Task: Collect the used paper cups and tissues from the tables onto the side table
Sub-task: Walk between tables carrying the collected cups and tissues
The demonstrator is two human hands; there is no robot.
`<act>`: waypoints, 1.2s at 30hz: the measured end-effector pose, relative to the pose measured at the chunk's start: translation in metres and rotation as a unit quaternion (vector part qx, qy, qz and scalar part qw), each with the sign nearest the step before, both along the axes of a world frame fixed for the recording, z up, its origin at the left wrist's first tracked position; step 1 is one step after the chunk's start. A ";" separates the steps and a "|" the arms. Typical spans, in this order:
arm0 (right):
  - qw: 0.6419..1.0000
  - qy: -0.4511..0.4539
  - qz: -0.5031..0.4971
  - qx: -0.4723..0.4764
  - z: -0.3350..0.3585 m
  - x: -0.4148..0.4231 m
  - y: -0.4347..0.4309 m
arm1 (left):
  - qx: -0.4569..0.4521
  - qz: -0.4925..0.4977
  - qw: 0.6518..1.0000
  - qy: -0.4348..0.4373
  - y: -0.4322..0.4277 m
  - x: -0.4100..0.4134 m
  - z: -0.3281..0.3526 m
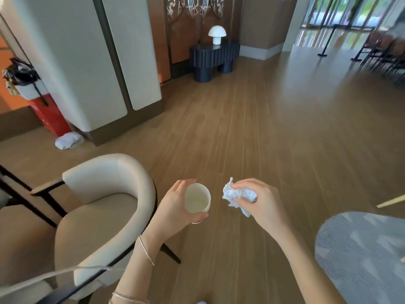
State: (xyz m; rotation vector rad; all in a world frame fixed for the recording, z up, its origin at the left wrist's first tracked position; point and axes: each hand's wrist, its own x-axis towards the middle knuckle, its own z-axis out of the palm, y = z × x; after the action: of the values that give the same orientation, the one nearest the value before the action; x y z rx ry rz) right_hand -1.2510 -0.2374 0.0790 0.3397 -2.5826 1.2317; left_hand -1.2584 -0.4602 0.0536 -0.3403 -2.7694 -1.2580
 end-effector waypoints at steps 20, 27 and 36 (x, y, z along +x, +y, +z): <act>0.999 -0.034 -0.002 -0.026 -0.028 -0.370 0.034 | 0.017 0.010 0.999 -0.035 0.036 -0.357 -0.014; 0.999 -0.026 0.031 -0.027 -0.010 -0.520 0.055 | 0.018 0.046 0.999 -0.019 0.053 -0.498 -0.004; 0.998 -0.038 0.043 -0.015 -0.034 -0.672 0.046 | 0.011 0.045 0.998 -0.042 0.048 -0.649 -0.025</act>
State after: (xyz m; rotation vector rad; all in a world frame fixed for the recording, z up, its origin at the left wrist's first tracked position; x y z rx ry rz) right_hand -1.9230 -0.1915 0.0453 0.4106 -2.6351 1.3365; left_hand -1.9077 -0.4127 0.0288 -0.1636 -2.8023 -1.3082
